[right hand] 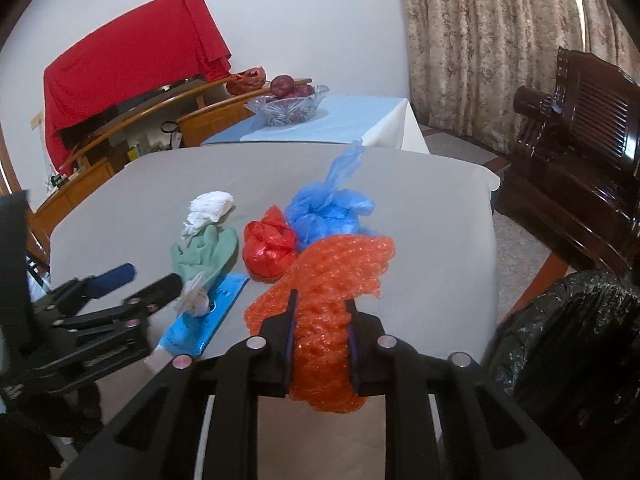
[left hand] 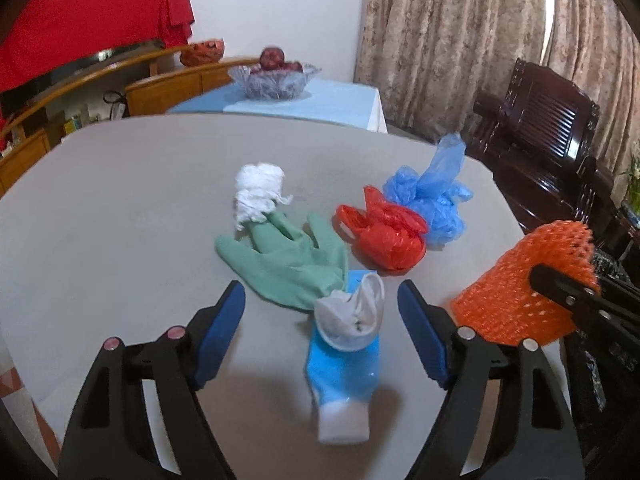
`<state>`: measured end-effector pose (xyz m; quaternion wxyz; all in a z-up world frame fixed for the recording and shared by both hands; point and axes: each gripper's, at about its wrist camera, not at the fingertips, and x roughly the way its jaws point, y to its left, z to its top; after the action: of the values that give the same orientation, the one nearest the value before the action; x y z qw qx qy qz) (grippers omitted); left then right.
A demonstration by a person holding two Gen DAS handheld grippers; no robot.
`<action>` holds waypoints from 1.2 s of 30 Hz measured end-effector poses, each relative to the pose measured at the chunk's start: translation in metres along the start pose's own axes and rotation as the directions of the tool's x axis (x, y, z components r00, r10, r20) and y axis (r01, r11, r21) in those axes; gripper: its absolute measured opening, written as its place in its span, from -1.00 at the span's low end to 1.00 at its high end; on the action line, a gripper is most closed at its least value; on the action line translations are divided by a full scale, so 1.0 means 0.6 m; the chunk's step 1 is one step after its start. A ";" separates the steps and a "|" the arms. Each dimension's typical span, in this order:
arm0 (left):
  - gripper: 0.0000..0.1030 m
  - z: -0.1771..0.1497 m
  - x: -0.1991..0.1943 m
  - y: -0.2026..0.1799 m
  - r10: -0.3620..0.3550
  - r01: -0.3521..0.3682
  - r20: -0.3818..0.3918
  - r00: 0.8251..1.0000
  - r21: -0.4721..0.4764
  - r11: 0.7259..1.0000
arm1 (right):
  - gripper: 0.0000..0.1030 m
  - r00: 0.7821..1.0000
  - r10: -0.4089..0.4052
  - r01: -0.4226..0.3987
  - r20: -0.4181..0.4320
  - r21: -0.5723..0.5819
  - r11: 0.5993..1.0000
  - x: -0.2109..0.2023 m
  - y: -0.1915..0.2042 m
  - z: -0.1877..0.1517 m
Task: Collect trash
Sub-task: 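Grasp the green glove and white plastic with the left tool while the right tool holds the net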
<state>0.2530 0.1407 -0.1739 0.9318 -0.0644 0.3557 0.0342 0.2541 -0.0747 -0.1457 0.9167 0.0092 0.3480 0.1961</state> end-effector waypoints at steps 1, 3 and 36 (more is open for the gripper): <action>0.42 0.000 0.008 -0.002 -0.003 0.003 -0.008 1.000 -0.006 1.000 | -0.61 1.000 0.000 0.000 -0.001 0.000 1.000 0.000 0.000 -0.002; 0.34 0.001 0.023 -0.006 -0.001 0.001 -0.025 1.000 -0.011 1.000 | -0.61 1.000 0.002 -0.002 -0.005 0.002 1.000 0.004 -0.002 -0.004; 0.45 -0.015 0.052 0.064 -0.028 0.015 -0.177 0.984 -0.075 0.997 | -0.61 1.000 0.008 -0.008 -0.015 0.006 1.000 0.009 0.005 -0.005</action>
<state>0.2663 0.1777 -0.2050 0.8936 -0.1052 0.4352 0.0313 0.2549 -0.0702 -0.1507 0.9133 0.0119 0.3555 0.1986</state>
